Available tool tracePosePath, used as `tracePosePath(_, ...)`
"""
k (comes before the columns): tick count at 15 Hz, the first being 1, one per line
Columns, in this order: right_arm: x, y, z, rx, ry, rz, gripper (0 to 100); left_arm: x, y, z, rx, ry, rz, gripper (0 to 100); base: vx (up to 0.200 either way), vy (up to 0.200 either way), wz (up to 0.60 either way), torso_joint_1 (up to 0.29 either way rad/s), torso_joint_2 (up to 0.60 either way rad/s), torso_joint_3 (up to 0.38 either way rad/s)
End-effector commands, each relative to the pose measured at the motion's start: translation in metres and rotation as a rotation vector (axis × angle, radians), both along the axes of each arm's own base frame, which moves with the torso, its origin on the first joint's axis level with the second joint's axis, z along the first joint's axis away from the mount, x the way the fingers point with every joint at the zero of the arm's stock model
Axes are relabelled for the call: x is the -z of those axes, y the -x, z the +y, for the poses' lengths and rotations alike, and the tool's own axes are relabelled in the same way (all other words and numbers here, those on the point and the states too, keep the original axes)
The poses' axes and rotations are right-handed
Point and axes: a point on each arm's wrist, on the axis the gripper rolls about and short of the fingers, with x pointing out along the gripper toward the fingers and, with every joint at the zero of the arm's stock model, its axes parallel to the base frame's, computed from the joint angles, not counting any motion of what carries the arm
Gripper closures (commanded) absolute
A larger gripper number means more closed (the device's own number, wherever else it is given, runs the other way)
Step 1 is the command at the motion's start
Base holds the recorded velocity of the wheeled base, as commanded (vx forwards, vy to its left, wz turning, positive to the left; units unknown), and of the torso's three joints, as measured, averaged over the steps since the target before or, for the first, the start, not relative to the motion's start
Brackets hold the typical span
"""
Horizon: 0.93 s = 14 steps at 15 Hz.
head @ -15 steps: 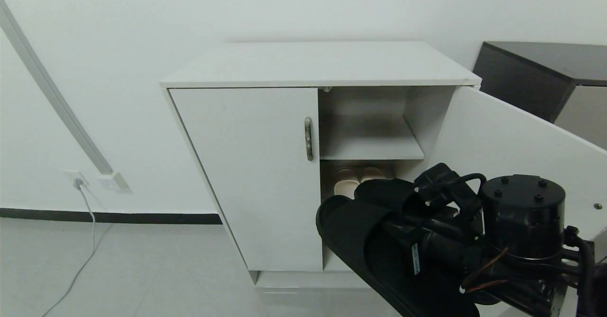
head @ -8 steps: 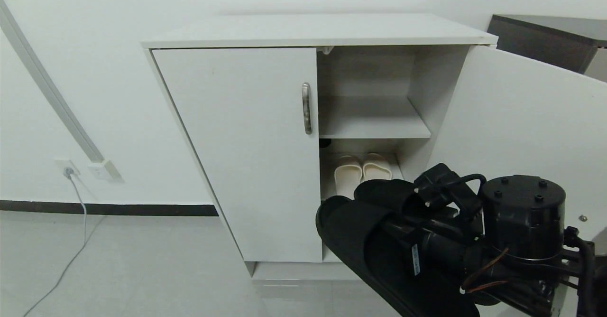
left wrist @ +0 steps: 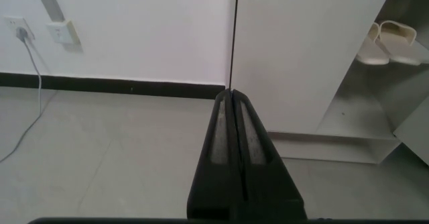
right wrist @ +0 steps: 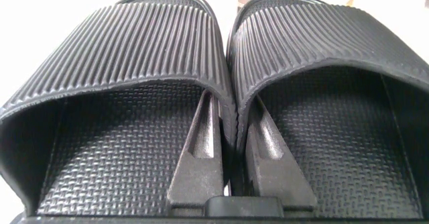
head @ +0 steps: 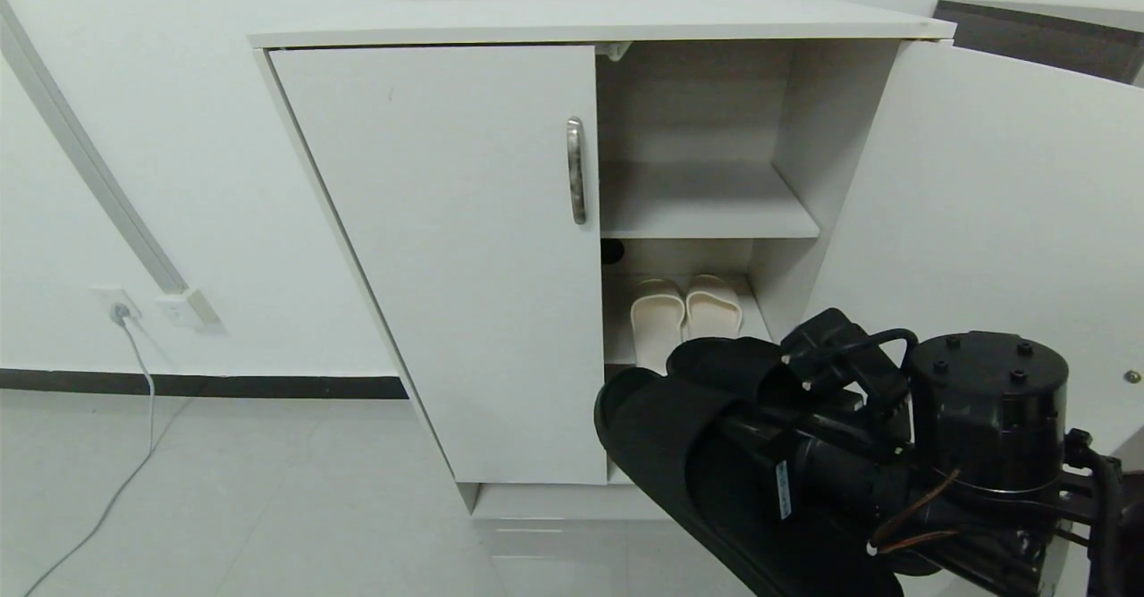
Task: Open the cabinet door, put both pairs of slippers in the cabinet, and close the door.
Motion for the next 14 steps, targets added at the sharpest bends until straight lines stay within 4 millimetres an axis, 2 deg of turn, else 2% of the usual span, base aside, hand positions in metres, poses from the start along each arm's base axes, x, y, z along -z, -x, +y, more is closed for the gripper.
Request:
tracePosePath(1,0.0,0.0,0.0,0.0,-0.002,-0.002,100,0.0,0.0,0.0,0.0,0.0,0.001,100,0.0,0.0,0.0,0.0,0.0,0.0)
tracePosePath(2,0.0,0.0,0.001,0.001,-0.001,-0.001,100,0.0,0.0,0.0,0.0,0.0,0.001,100,0.0,0.0,0.0,0.0,0.0,0.0)
tracePosePath(4,0.001,-0.001,0.001,0.0,-0.002,-0.002,100,0.0,0.0,0.0,0.0,0.0,0.001,100,0.0,0.0,-0.6,0.0,0.0,0.005)
tracePosePath(9,0.001,-0.011,0.011,0.06,-0.031,-0.053,100,0.0,0.0,0.0,0.0,0.0,0.001,100,0.0,0.0,0.0,0.0,0.0,0.0)
tracePosePath(11,-0.001,-0.022,0.032,0.207,-0.019,-0.091,100,0.0,0.0,0.0,0.0,0.0,0.001,100,0.0,0.0,0.0,0.0,0.0,0.0)
tracePosePath(12,-0.004,-0.026,0.051,0.309,-0.017,-0.116,100,0.0,0.0,0.0,0.0,0.0,0.001,100,0.0,0.0,0.0,0.0,0.0,0.0)
tracePosePath(14,-0.01,-0.029,0.066,0.353,-0.012,-0.116,100,0.0,0.0,0.0,0.001,0.0,0.001,100,0.0,0.0,0.0,0.0,0.0,0.0)
